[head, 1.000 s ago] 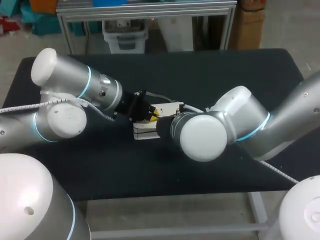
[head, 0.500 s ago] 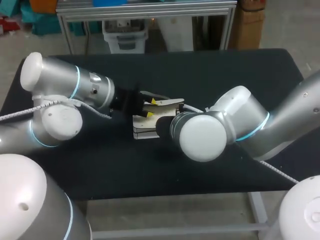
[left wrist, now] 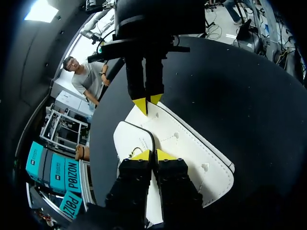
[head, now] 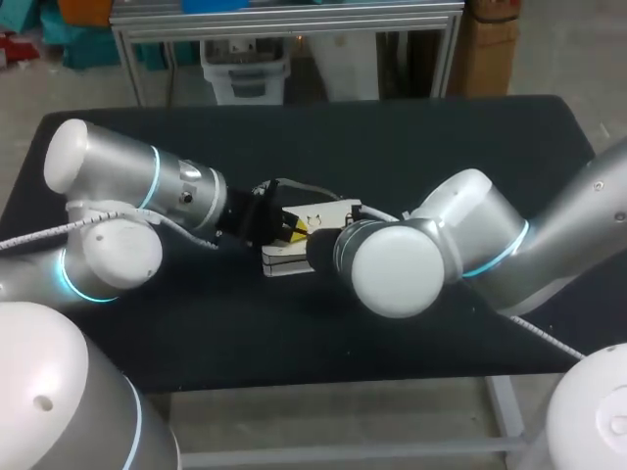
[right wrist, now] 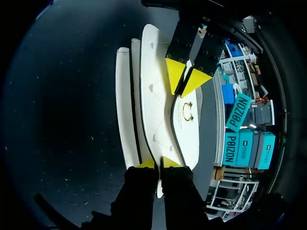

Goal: Pick up the bag, open it, inspect its contents, close it, and place it on the opposite side

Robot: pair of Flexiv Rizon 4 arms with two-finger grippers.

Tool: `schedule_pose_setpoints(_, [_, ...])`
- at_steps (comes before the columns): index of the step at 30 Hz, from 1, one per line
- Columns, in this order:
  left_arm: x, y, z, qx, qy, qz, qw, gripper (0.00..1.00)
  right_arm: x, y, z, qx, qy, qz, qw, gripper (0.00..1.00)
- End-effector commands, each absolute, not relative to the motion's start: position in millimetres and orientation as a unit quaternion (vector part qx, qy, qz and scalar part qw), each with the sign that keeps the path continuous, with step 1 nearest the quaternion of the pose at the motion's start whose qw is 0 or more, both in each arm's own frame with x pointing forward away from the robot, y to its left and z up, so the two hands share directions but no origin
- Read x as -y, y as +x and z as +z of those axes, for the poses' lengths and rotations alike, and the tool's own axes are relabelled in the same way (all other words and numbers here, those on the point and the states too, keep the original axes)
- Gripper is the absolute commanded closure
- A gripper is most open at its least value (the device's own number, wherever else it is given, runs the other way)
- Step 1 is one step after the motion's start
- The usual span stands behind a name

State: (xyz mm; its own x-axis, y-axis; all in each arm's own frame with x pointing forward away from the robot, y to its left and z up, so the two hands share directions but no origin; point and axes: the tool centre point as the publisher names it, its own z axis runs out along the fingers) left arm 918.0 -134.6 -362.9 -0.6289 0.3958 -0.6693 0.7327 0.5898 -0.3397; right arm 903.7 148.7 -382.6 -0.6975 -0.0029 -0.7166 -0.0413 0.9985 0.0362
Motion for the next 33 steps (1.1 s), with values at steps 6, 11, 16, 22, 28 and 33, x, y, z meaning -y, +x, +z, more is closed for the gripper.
schedule_pose_setpoints(6, [128.0,922.1,-361.3,-0.859,0.345,-0.29,0.241,1.0,-150.3,904.1,-384.2,-0.92,-0.009,0.022,0.392,1.0])
schedule_pose_setpoints(11, [124.8,924.2,-358.0,-0.859,0.334,-0.3,0.245,0.73,-150.2,903.8,-384.0,-0.92,-0.008,0.021,0.392,1.0])
schedule_pose_setpoints(16, [124.8,924.8,-353.3,-0.856,0.331,-0.306,0.253,0.67,-149.9,903.6,-383.1,-0.919,-0.008,0.021,0.393,1.0])
schedule_pose_setpoints(22, [122.1,927.6,-343.2,-0.847,0.323,-0.33,0.264,0.66,-149.7,903.4,-382.8,-0.919,-0.008,0.021,0.393,1.0])
schedule_pose_setpoints(28, [119.2,928.4,-330.4,-0.834,0.312,-0.367,0.268,0.62,-149.5,903.4,-382.7,-0.919,-0.008,0.021,0.393,1.0])
schedule_pose_setpoints(33, [117.7,926.9,-326.4,-0.829,0.311,-0.38,0.268,0.57,-149.7,903.8,-382.3,-0.92,-0.008,0.023,0.392,1.0])
